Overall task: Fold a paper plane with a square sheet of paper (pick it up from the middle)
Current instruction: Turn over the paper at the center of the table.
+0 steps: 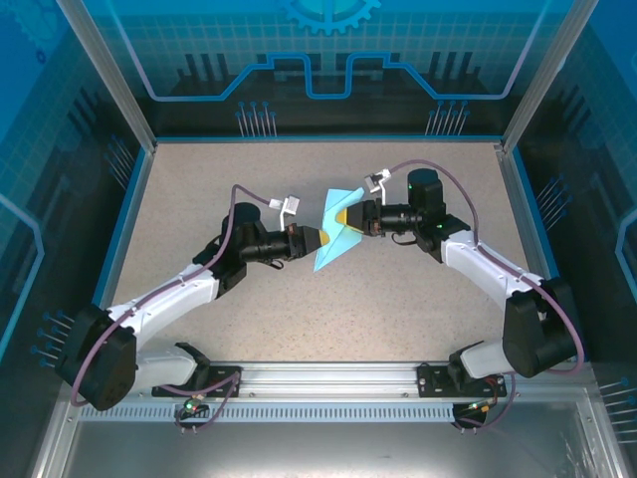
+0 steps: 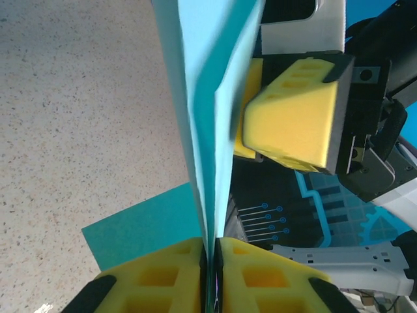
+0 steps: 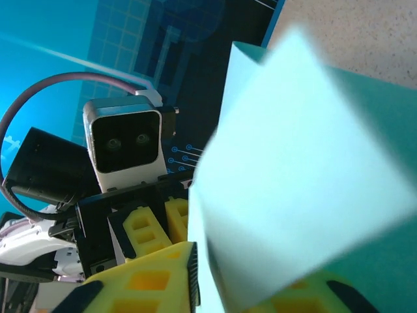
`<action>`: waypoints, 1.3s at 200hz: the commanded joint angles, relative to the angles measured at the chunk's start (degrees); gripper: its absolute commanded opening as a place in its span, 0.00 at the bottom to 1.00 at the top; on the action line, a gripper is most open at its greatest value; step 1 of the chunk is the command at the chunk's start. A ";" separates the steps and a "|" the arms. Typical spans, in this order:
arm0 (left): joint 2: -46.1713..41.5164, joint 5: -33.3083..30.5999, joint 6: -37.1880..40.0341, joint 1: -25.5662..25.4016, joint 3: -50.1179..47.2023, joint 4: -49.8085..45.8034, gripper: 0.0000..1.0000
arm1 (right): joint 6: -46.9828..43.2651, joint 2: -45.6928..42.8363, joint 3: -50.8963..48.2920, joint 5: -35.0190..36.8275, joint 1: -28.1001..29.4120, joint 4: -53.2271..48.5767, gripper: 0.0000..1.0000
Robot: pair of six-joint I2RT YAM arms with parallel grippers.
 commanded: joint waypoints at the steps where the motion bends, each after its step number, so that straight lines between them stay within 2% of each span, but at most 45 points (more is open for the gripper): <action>1: 0.26 0.79 2.75 0.59 2.59 -2.70 0.14 | -3.23 -0.64 0.68 0.17 -0.89 -3.45 0.28; 42: -0.34 -2.07 7.76 0.70 4.94 -11.69 0.14 | -7.86 -1.02 1.17 2.30 -2.34 -9.80 0.41; 61: -0.21 -4.90 12.49 0.76 7.95 -20.43 0.14 | -11.43 -1.64 1.78 4.40 -3.19 -14.70 0.44; 79: 0.15 -11.43 19.31 0.49 11.99 -32.20 0.12 | -14.89 -2.21 2.51 6.72 -4.20 -19.52 0.47; 94: 0.83 -19.46 25.57 -0.51 15.95 -41.79 0.10 | -16.50 -2.72 2.50 8.04 -5.22 -21.78 0.48; 111: 3.70 -37.78 33.59 -4.81 22.06 -53.70 0.09 | -17.93 -2.83 2.42 9.70 -6.39 -23.67 0.50; 128: 6.93 -50.59 36.89 -8.76 26.08 -60.41 0.09 | -18.62 -2.66 2.34 10.54 -7.11 -24.48 0.51; 149: 12.04 -65.91 39.62 -13.72 29.59 -65.04 0.10 | -19.15 -2.41 2.17 11.70 -7.60 -24.94 0.52; 167: 16.67 -74.89 40.85 -17.61 31.16 -66.98 0.11 | -19.36 -2.63 1.88 12.10 -8.24 -25.09 0.53; 193: 22.31 -84.34 42.28 -24.34 32.19 -66.64 0.11 | -19.62 -3.40 0.97 11.81 -10.09 -25.37 0.54; 216: 27.93 -89.64 43.83 -29.78 33.20 -65.91 0.12 | -19.93 -3.96 0.17 11.08 -11.84 -25.34 0.54; 260: 38.66 -91.59 43.30 -36.26 34.94 -64.94 0.13 | -20.03 -4.24 -1.29 9.35 -13.85 -24.72 0.55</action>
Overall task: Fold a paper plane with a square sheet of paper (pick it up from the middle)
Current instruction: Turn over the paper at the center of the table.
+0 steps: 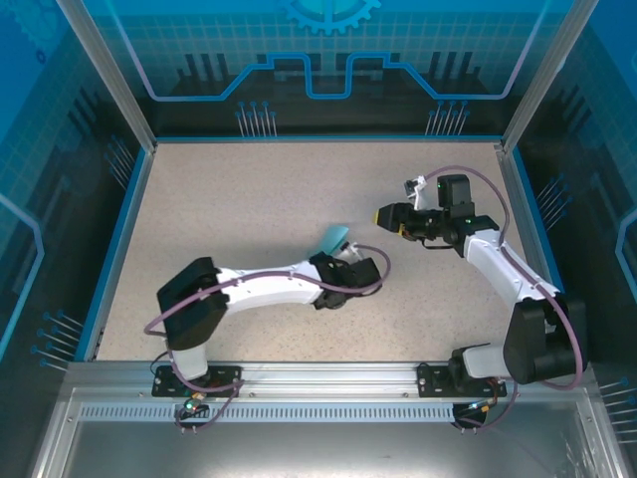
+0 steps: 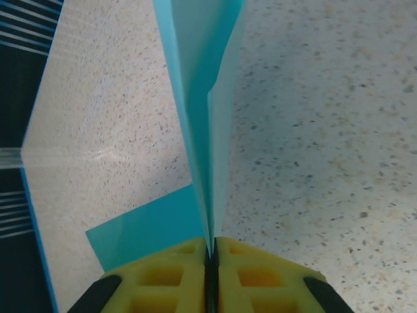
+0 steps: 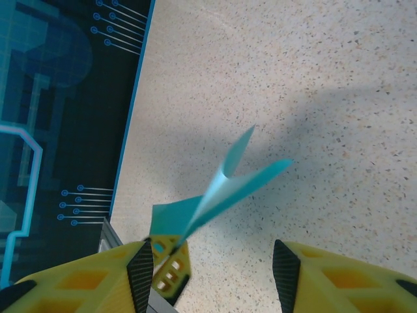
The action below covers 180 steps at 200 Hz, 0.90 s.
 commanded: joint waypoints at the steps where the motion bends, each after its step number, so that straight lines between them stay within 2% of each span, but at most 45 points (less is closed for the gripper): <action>1: 4.52 -5.31 0.86 -2.60 1.94 -1.02 0.14 | -1.16 -1.07 -1.16 -2.02 -1.37 -0.72 0.55; 62: 9.92 -4.02 1.15 -5.49 0.94 2.74 0.21 | -0.23 1.99 -2.11 -5.52 -1.49 2.09 0.54; 83: 10.32 -3.05 1.59 -5.71 0.42 3.87 0.27 | 0.51 4.10 -2.34 -6.11 -0.93 3.81 0.53; 117: 9.55 1.19 2.25 -6.05 -0.74 6.41 0.36 | 0.73 7.79 -2.34 -5.78 0.58 5.64 0.52; 180: 7.85 7.65 2.85 -6.19 -2.17 9.06 0.42 | -0.31 16.80 -2.30 -3.50 5.10 7.89 0.46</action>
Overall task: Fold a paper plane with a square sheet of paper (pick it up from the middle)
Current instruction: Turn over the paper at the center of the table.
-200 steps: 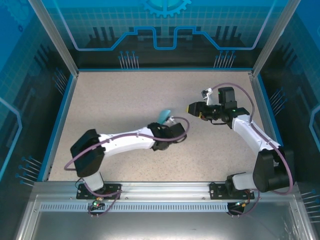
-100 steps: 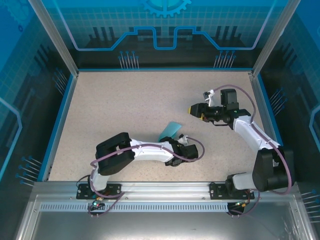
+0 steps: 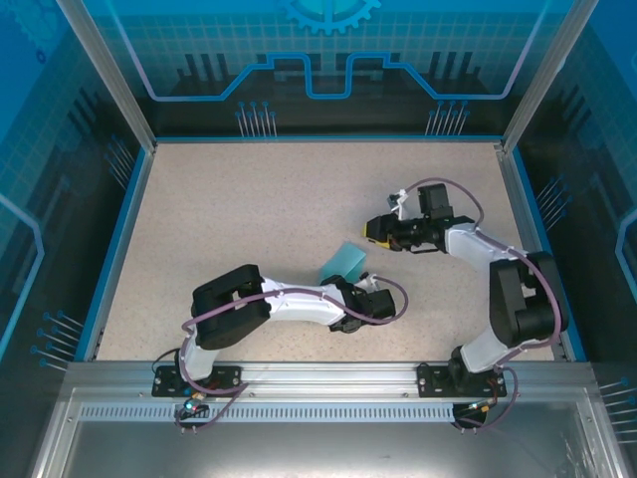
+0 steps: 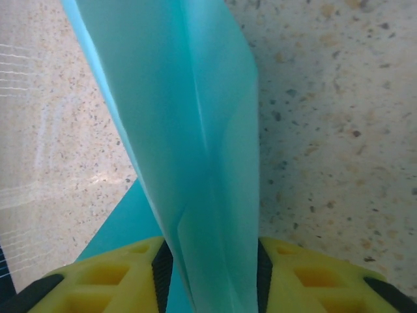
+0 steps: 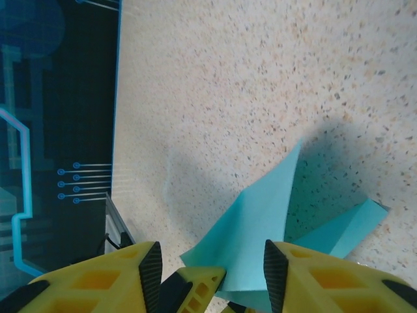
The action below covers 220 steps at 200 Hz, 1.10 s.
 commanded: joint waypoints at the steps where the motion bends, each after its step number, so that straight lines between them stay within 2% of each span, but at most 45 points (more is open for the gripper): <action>1: -1.43 3.54 0.45 -0.51 -0.88 1.28 0.42 | -0.92 3.01 -0.66 0.43 1.80 1.25 0.46; 79: -8.95 12.84 -2.39 -0.45 0.70 -0.67 0.53 | -2.82 10.69 -0.68 3.50 6.74 1.66 0.39; 125: -18.99 19.56 -7.16 0.84 1.35 -4.44 0.57 | -4.88 12.08 -0.68 6.34 8.27 -0.92 0.36; 140: -23.33 21.61 -9.58 2.69 0.40 -5.48 0.56 | -5.68 12.45 -0.68 7.39 8.51 -1.86 0.35; 179: -33.97 30.92 -17.31 12.51 -8.24 -2.08 0.52 | -7.04 13.36 -0.61 9.01 8.88 -3.40 0.34; 202: -36.83 35.30 -19.95 16.96 -13.98 0.29 0.45 | -7.63 13.35 -0.51 9.56 8.97 -3.90 0.33; 220: -36.87 38.59 -21.56 18.01 -17.56 3.18 0.41 | -7.86 13.18 -0.46 9.90 9.13 -4.18 0.32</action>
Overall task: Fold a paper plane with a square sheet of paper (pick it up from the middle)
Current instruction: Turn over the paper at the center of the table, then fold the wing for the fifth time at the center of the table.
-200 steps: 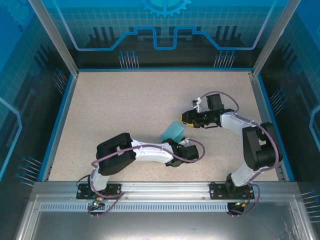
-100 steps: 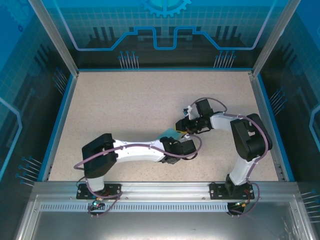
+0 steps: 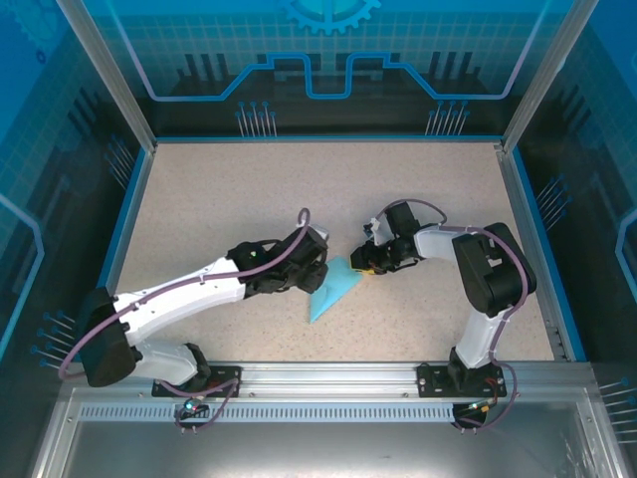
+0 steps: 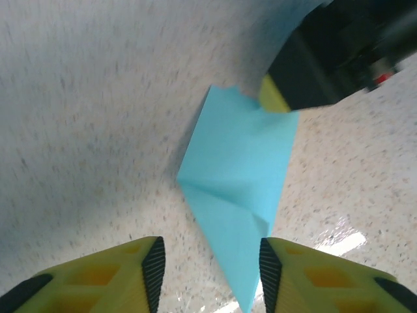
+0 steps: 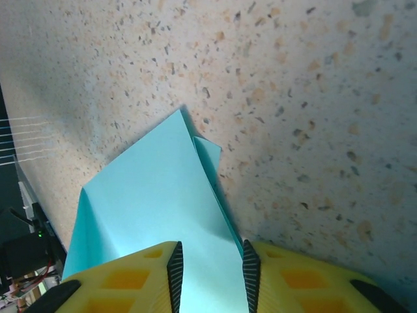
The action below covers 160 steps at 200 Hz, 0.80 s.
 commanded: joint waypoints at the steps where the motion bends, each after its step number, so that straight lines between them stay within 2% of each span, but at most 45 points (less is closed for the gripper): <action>1: 0.30 8.27 -4.72 0.99 -4.97 3.12 0.41 | -1.74 0.46 -0.44 0.94 1.14 -2.03 0.32; 46: 5.53 14.46 -7.09 0.98 -9.48 10.57 0.25 | -2.21 -0.05 -0.63 1.82 1.56 -2.70 0.32; 64: 6.60 16.63 -7.60 0.99 -10.38 13.41 0.23 | -2.49 -0.49 -0.64 2.23 1.59 -3.23 0.31; 125: 11.93 19.12 -7.69 0.83 -11.69 17.24 0.10 | -2.02 -3.32 -0.64 2.34 1.67 -3.75 0.32; 160: 14.18 20.39 -7.74 0.73 -13.07 19.82 0.09 | -1.70 -7.06 -0.64 2.96 1.66 -5.00 0.34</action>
